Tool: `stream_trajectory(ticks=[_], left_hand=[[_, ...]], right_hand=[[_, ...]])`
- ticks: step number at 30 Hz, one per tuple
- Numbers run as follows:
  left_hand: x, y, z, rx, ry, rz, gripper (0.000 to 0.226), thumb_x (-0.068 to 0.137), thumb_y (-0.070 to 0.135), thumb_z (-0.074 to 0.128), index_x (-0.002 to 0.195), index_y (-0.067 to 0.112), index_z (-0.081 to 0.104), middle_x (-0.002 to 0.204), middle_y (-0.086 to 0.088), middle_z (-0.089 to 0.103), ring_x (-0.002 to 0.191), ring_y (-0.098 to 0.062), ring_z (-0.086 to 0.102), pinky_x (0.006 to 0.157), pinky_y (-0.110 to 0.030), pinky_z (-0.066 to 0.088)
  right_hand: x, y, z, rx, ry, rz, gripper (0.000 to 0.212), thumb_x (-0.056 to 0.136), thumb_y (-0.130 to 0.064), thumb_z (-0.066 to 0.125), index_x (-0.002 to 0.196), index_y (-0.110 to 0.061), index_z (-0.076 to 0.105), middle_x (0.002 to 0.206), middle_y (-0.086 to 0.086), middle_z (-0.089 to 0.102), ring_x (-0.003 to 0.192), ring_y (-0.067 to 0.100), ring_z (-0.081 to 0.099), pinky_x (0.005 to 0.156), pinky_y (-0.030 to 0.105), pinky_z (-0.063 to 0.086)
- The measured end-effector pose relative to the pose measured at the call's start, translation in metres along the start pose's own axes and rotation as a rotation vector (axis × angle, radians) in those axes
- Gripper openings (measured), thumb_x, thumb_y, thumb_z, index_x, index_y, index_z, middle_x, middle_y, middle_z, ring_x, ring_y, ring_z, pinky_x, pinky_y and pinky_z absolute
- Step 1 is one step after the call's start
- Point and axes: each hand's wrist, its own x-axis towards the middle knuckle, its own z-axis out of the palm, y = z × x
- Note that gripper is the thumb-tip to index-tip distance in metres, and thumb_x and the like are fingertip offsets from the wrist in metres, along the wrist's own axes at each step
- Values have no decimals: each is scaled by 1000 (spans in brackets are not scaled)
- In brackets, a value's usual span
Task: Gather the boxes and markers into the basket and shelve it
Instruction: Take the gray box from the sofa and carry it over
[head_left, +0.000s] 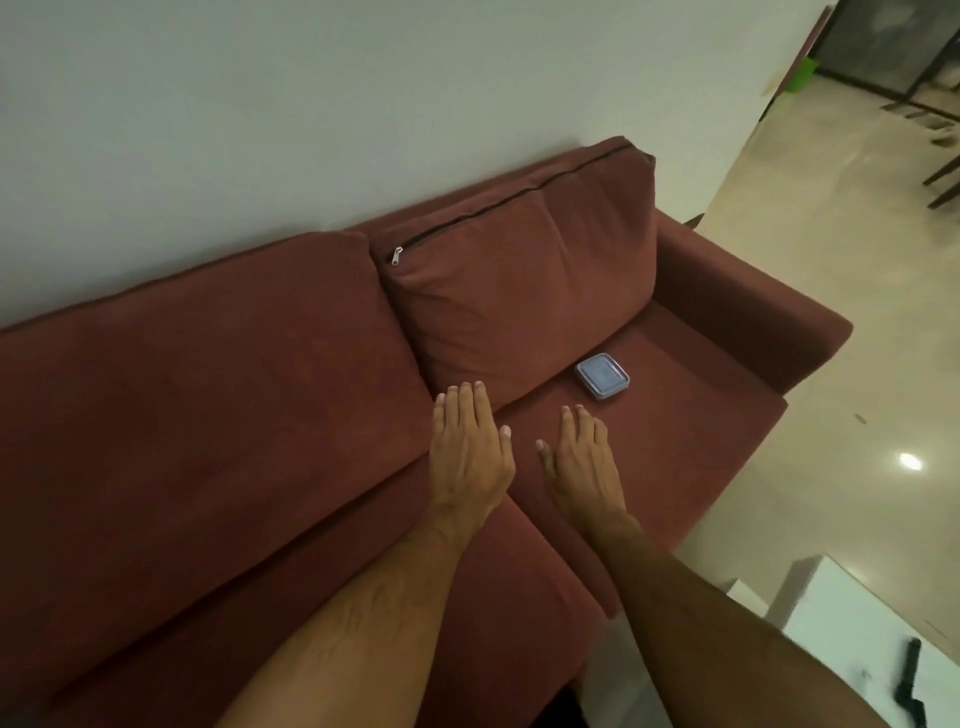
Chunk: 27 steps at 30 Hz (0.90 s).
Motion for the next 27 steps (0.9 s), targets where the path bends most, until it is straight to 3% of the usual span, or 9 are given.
stream_trajectory(ticks=[12, 20, 23, 27], left_hand=[[171, 141, 190, -12, -133, -142, 66, 98, 37, 50, 151, 0, 40, 151, -17, 49, 143, -30, 44, 126, -46, 27], [251, 208, 299, -68, -229, -239, 65, 98, 35, 54, 152, 2, 39, 152, -15, 49, 142, -29, 45, 123, -46, 33], [261, 223, 333, -164, -273, -341, 63, 97, 34, 58, 150, 4, 41, 149, -12, 50, 137, -27, 49, 116, -43, 42], [269, 235, 365, -356, -307, -559, 58, 97, 26, 61, 148, 3, 42, 149, -13, 48, 137, -27, 48, 116, -37, 38]], right_hand=[[214, 202, 75, 62, -146, -1, 60, 102, -37, 54, 146, 1, 43, 147, 23, 47, 129, 36, 49, 108, 44, 45], [300, 298, 139, 71, -243, 24, 61, 104, -36, 51, 150, 2, 40, 152, 24, 43, 137, 37, 43, 116, 45, 38], [320, 316, 164, 106, -310, 30, 62, 105, -35, 49, 152, 3, 35, 154, 25, 38, 139, 39, 40, 118, 45, 35], [338, 321, 190, 306, -436, 130, 67, 105, -35, 50, 156, 0, 24, 158, 21, 29, 143, 38, 32, 120, 45, 32]])
